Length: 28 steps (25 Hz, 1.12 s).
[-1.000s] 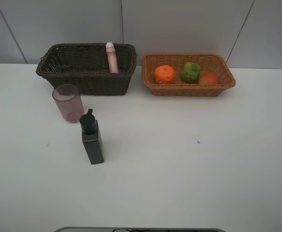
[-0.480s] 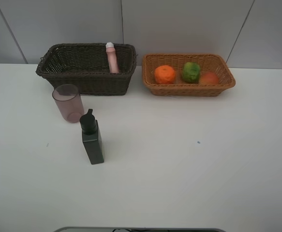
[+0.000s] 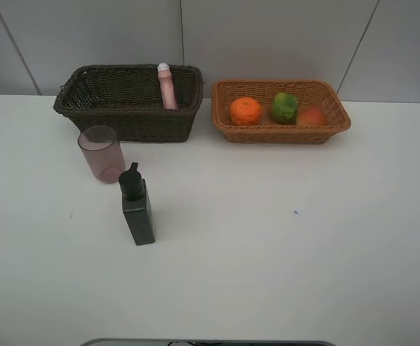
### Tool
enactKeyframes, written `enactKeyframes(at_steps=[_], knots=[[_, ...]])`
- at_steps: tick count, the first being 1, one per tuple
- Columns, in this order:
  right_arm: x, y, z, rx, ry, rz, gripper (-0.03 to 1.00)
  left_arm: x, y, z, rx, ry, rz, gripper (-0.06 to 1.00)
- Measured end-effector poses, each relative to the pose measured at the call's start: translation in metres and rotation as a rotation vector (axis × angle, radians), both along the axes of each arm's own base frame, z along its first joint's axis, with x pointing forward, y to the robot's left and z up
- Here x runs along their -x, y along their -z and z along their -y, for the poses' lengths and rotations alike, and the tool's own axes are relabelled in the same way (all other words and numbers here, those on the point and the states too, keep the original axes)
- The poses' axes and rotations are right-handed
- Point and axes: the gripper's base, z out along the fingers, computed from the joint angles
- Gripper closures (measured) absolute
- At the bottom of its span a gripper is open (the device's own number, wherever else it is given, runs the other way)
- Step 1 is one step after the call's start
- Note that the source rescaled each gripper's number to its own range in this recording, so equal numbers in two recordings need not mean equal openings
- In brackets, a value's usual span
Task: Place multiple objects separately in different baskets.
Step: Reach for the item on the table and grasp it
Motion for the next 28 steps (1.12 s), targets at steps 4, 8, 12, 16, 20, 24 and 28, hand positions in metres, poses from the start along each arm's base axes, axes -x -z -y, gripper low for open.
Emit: enactKeyframes(at_steps=[4,8,12,16,20,24,28], knots=[[0.0,0.0,0.0001,0.001,0.0,0.0,0.02,0.0,0.0,0.0,0.0,0.0,0.0,-0.06],[0.0,0.0,0.0004,0.005,0.003,0.0,0.02,0.0,0.0,0.0,0.0,0.0,0.0,-0.06],[0.0,-0.0001,0.0008,0.006,0.007,0.0,0.02,0.0,0.0,0.0,0.0,0.0,0.0,-0.06],[0.0,-0.0001,0.0008,0.005,0.007,0.0,0.02,0.0,0.0,0.0,0.0,0.0,0.0,-0.06],[0.0,-0.0001,0.0008,0.006,0.008,0.0,0.02,0.0,0.0,0.0,0.0,0.0,0.0,-0.06],[0.0,-0.0001,0.0008,0.006,0.008,0.0,0.02,0.0,0.0,0.0,0.0,0.0,0.0,-0.06],[0.0,-0.0001,0.0008,0.005,0.008,0.0,0.02,0.0,0.0,0.0,0.0,0.0,0.0,-0.06]])
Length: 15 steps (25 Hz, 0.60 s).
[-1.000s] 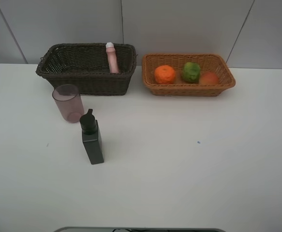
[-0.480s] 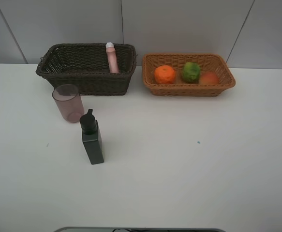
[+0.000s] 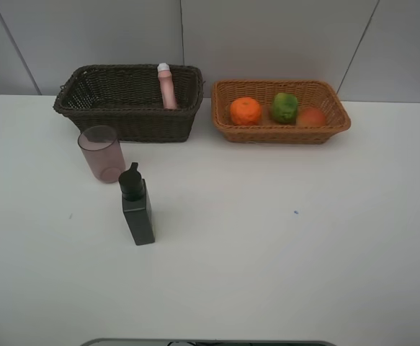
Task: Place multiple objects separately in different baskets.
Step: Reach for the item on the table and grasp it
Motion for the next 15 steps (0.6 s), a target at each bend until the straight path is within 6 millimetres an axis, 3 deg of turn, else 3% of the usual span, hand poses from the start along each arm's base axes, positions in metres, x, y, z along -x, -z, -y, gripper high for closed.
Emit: enactKeyframes(at_steps=[15], knots=[[0.0,0.0,0.0,-0.002,0.001,0.0,0.02,0.0,0.0,0.0,0.0,0.0,0.0,-0.06]])
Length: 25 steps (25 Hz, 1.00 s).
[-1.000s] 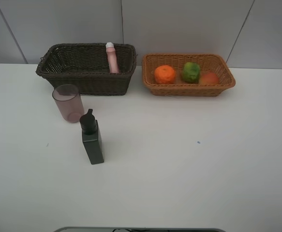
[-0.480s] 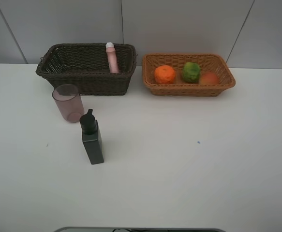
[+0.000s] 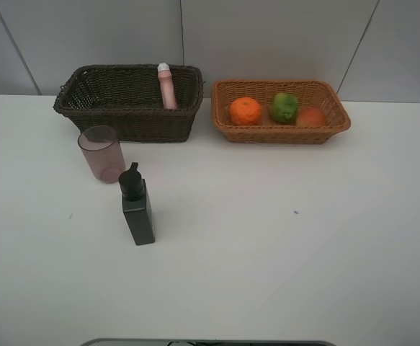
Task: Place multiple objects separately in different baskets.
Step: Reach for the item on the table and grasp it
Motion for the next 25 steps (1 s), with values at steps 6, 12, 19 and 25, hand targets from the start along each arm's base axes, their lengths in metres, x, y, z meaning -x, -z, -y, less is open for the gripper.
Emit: enactKeyframes(at_steps=[6,12,19,25], knots=[[0.0,0.0,0.0,0.0,0.0,0.0,0.02,0.0,0.0,-0.001,-0.003,-0.008,0.0,-0.06],[0.0,0.0,0.0,0.0,0.0,0.0,0.02,-0.003,-0.001,-0.001,0.0,-0.01,-0.018,-0.06],[0.0,0.0,0.0,0.0,0.0,0.0,0.02,-0.056,-0.025,0.0,0.028,-0.008,-0.129,-0.06],[0.0,0.0,0.0,0.0,0.0,0.0,0.02,-0.132,-0.037,0.003,0.082,-0.004,-0.325,-0.06]])
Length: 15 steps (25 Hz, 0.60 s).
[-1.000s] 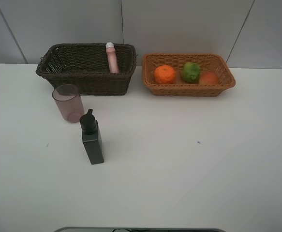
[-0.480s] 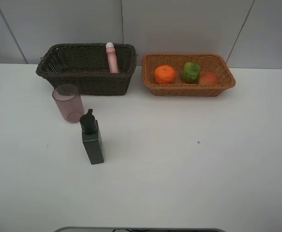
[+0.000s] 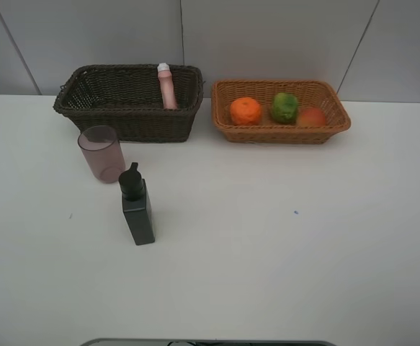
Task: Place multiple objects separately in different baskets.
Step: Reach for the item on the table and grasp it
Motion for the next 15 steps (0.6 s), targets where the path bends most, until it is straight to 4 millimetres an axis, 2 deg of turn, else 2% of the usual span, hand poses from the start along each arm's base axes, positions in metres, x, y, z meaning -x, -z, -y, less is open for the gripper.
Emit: enactKeyframes(at_steps=[5,8,13,15], knots=[[0.0,0.0,0.0,0.0,0.0,0.0,0.02,-0.072,0.007,0.001,0.005,0.006,-0.177,-0.06],[0.0,0.0,0.0,0.0,0.0,0.0,0.02,-0.114,0.018,0.012,-0.013,0.057,-0.272,-0.06],[0.0,0.0,0.0,0.0,0.0,0.0,0.02,-0.166,0.038,0.037,-0.027,0.102,-0.372,-0.06],[0.0,0.0,0.0,0.0,0.0,0.0,0.02,-0.184,0.048,0.042,-0.039,0.085,-0.402,-0.06]])
